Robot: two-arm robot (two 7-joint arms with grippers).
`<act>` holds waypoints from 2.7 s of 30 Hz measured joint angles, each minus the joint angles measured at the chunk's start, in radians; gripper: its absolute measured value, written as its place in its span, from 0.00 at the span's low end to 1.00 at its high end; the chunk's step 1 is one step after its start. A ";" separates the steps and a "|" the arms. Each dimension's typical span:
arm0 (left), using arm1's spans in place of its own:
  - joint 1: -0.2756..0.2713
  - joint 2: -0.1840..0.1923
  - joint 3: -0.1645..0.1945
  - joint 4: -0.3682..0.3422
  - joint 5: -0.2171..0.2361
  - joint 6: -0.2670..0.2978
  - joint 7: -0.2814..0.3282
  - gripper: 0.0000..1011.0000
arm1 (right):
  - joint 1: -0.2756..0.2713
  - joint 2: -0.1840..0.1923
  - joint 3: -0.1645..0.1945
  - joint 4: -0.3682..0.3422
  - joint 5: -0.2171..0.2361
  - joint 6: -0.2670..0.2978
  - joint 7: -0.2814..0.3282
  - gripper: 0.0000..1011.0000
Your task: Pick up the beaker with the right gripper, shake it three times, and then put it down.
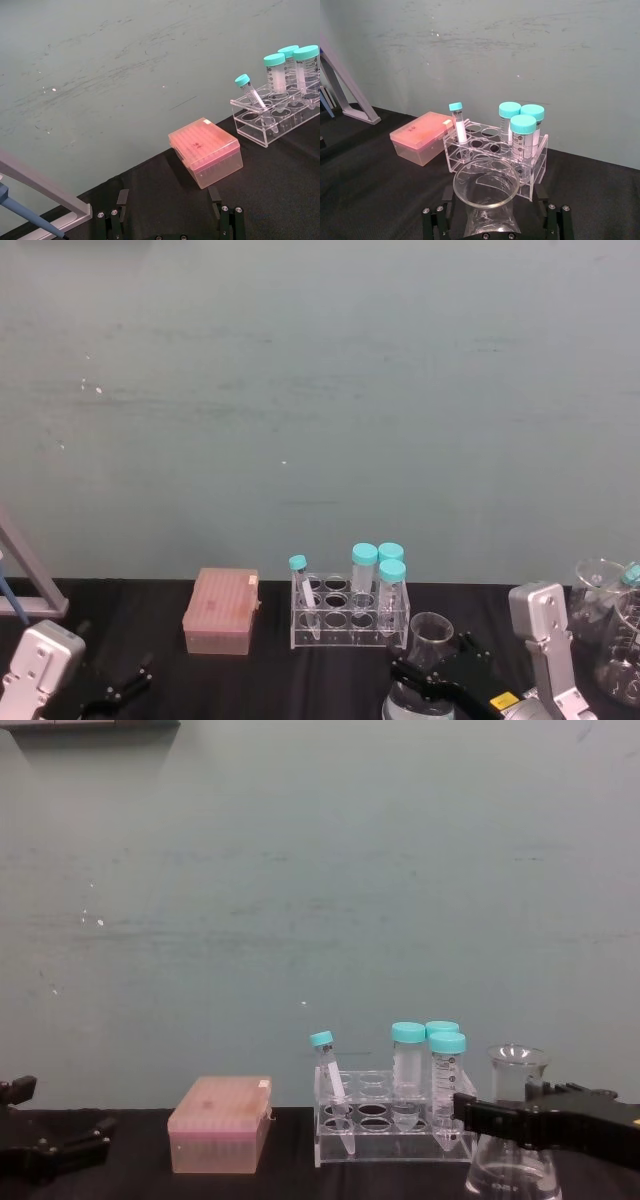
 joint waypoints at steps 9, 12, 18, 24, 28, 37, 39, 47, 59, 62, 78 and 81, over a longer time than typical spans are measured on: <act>0.000 0.000 0.000 0.000 0.000 0.000 0.000 0.99 | -0.001 0.001 0.000 -0.001 0.001 0.000 -0.002 0.78; 0.000 0.000 0.000 0.000 0.000 0.000 0.000 0.99 | -0.001 0.001 0.000 -0.002 0.001 0.001 -0.002 0.68; 0.000 0.000 0.000 0.000 0.000 0.000 0.000 0.99 | -0.001 0.001 -0.001 -0.002 0.001 0.001 -0.002 0.53; 0.000 0.000 0.000 0.000 0.000 0.000 0.000 0.99 | -0.001 0.001 0.000 -0.002 0.001 0.001 -0.003 0.48; 0.000 0.000 0.000 0.000 0.000 0.000 0.000 0.99 | -0.001 0.001 0.000 -0.002 0.001 0.001 -0.003 0.47; 0.000 0.000 0.000 0.000 0.000 0.000 0.000 0.99 | -0.003 0.001 0.012 -0.005 -0.008 0.005 0.007 0.47; 0.000 0.000 0.000 0.000 0.000 0.000 0.000 0.99 | -0.004 0.001 0.020 -0.013 -0.014 0.007 0.012 0.47; 0.000 0.000 0.000 0.000 0.000 0.000 0.000 0.99 | -0.002 -0.007 0.044 -0.055 -0.019 0.028 0.027 0.47; 0.000 0.000 0.000 0.000 0.000 0.000 0.000 0.99 | -0.004 -0.020 0.073 -0.091 -0.008 0.066 0.034 0.47; 0.000 0.000 0.000 0.000 0.000 0.000 0.000 0.99 | -0.009 -0.021 0.075 -0.094 -0.005 0.075 0.033 0.47; 0.000 0.000 0.000 0.000 0.000 0.000 0.000 0.99 | -0.017 -0.088 0.176 -0.092 0.214 0.196 0.042 0.47; 0.000 0.000 0.000 0.000 0.000 0.000 0.000 0.99 | -0.017 -0.113 0.214 -0.084 0.296 0.242 0.041 0.47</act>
